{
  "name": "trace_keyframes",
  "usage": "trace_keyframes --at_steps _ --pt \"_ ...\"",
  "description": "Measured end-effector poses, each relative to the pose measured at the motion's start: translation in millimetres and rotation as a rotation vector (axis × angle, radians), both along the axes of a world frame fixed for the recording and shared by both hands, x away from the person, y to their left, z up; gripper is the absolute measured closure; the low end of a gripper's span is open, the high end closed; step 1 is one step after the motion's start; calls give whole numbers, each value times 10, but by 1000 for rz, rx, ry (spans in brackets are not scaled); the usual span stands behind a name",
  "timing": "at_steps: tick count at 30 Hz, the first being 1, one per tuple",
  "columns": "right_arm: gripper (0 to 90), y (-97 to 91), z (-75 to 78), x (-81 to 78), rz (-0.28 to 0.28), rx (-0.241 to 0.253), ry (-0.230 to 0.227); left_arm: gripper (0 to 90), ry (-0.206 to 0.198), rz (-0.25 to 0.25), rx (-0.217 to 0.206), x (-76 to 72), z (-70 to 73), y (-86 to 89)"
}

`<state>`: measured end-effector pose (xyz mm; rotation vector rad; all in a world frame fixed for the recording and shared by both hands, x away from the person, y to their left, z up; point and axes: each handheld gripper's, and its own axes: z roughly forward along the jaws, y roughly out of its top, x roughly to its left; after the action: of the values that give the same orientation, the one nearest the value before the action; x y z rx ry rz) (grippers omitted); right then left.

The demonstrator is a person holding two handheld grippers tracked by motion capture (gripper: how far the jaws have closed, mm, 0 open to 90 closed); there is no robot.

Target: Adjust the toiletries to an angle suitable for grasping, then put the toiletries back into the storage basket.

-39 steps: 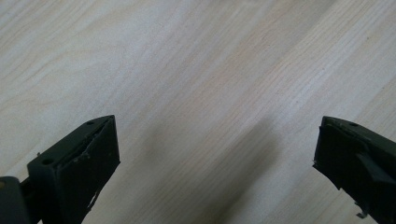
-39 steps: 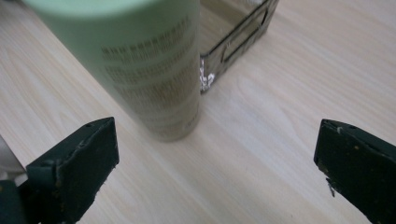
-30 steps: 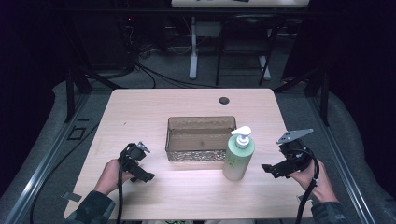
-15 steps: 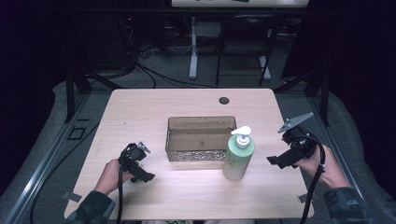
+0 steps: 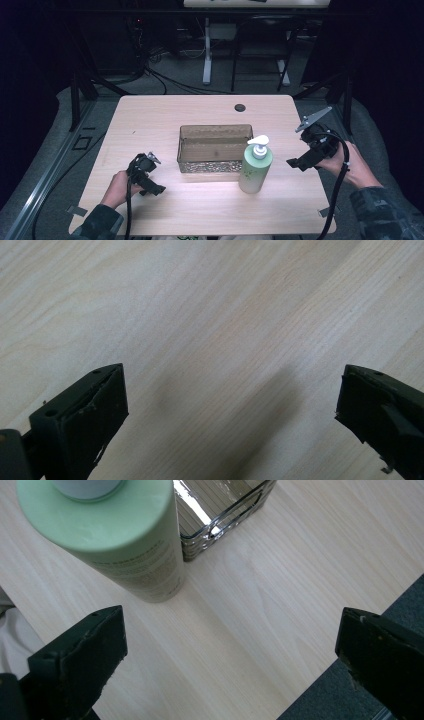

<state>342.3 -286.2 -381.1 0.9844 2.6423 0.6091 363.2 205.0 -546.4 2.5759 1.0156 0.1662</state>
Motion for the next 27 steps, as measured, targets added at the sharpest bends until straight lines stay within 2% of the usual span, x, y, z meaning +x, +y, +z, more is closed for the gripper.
trace_keyframes --at_steps 12,14,15,19,27 --pt "0 135 235 94 104 -74 44 0 0 -5 1 1 -1 -5" --pt "0 150 260 102 117 -73 46 0 3 -3 0 0 -3 -9" --pt "0 191 317 131 137 -96 57 0 4 -3 0 0 -8 -16" --pt "0 247 394 165 163 -121 72 0 5 -2 -1 2 -11 -14" --pt "0 407 528 199 231 -159 59 0 3 -3 -2 1 -8 -10"
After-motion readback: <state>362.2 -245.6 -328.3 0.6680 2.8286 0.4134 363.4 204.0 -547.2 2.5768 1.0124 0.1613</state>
